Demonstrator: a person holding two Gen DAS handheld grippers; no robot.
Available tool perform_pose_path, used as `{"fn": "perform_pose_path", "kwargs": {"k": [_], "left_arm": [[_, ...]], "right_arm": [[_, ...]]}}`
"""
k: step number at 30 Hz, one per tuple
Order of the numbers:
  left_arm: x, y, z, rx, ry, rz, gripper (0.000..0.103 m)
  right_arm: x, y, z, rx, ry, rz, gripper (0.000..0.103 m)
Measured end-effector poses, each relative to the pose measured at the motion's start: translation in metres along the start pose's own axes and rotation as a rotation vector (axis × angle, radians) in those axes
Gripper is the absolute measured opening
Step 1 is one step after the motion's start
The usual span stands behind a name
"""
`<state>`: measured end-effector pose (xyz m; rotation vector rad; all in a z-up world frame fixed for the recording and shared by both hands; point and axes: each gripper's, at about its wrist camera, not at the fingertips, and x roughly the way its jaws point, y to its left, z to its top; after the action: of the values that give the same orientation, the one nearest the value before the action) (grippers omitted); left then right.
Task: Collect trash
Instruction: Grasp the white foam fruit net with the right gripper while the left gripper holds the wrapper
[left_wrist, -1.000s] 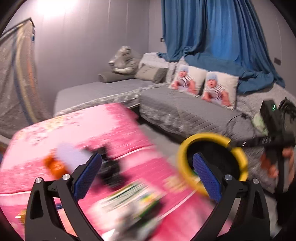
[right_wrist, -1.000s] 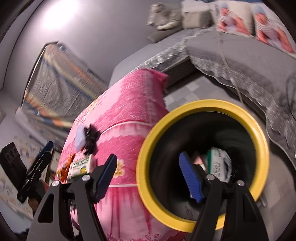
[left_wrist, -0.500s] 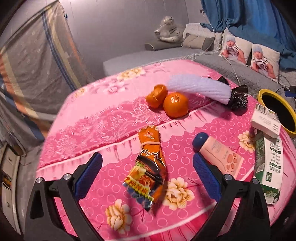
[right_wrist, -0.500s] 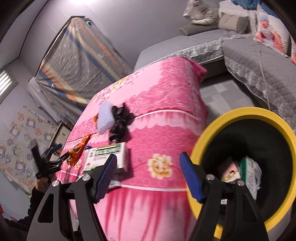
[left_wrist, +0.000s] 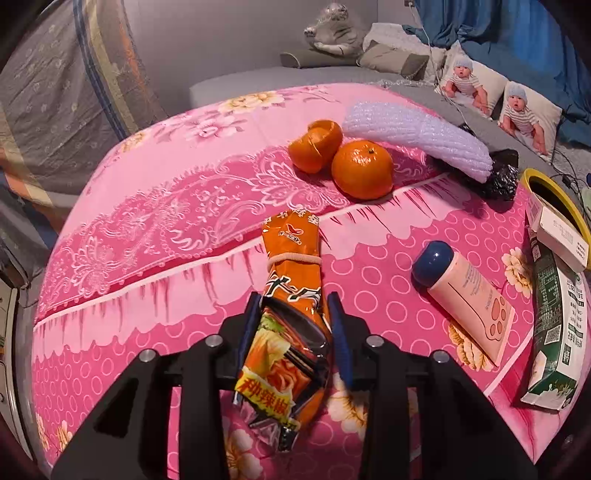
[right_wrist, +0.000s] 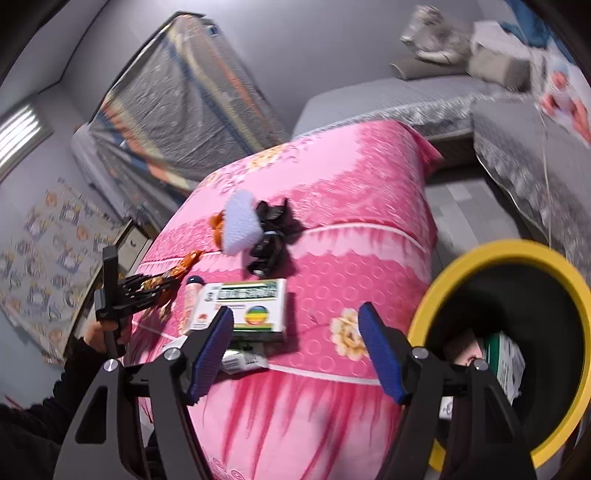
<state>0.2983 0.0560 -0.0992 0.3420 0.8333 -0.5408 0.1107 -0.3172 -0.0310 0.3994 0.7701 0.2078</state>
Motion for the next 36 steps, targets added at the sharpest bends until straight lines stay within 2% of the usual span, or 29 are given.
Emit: {"fn": "perform_pose_path", "kwargs": {"k": [5, 10, 14, 19, 22, 26, 29, 31, 32, 33, 36], "left_arm": [[-0.035, 0.007, -0.007, -0.057, -0.080, -0.021, 0.031], [-0.070, 0.004, -0.025, -0.117, -0.140, -0.018, 0.031], [-0.095, 0.000, -0.042, -0.169, -0.177, -0.016, 0.031], [-0.113, -0.002, -0.057, -0.209, -0.215, -0.038, 0.031], [-0.118, -0.003, -0.062, -0.220, -0.228, -0.046, 0.031], [-0.121, 0.000, -0.067, -0.239, -0.239, -0.053, 0.032], [-0.121, 0.003, -0.068, -0.255, -0.239, -0.056, 0.032], [-0.121, 0.004, -0.068, -0.260, -0.240, -0.058, 0.032], [-0.121, 0.004, -0.068, -0.261, -0.241, -0.059, 0.032], [-0.121, 0.003, -0.068, -0.259, -0.243, -0.061, 0.032], [-0.121, 0.001, -0.068, -0.258, -0.244, -0.060, 0.032]], "right_arm": [[0.019, 0.043, 0.018, -0.153, 0.037, 0.001, 0.067], [0.059, 0.087, 0.038, -0.304, 0.074, -0.015, 0.067], [0.100, 0.117, 0.056, -0.426, 0.127, -0.064, 0.067], [0.162, 0.144, 0.082, -0.571, 0.217, -0.178, 0.067], [0.207, 0.151, 0.093, -0.673, 0.276, -0.317, 0.066], [0.246, 0.146, 0.099, -0.709, 0.342, -0.406, 0.066], [0.270, 0.143, 0.101, -0.721, 0.388, -0.440, 0.066], [0.276, 0.143, 0.101, -0.711, 0.400, -0.441, 0.054], [0.278, 0.142, 0.101, -0.708, 0.408, -0.442, 0.041], [0.280, 0.141, 0.102, -0.703, 0.406, -0.449, 0.034], [0.280, 0.135, 0.103, -0.664, 0.416, -0.443, 0.016]]}}
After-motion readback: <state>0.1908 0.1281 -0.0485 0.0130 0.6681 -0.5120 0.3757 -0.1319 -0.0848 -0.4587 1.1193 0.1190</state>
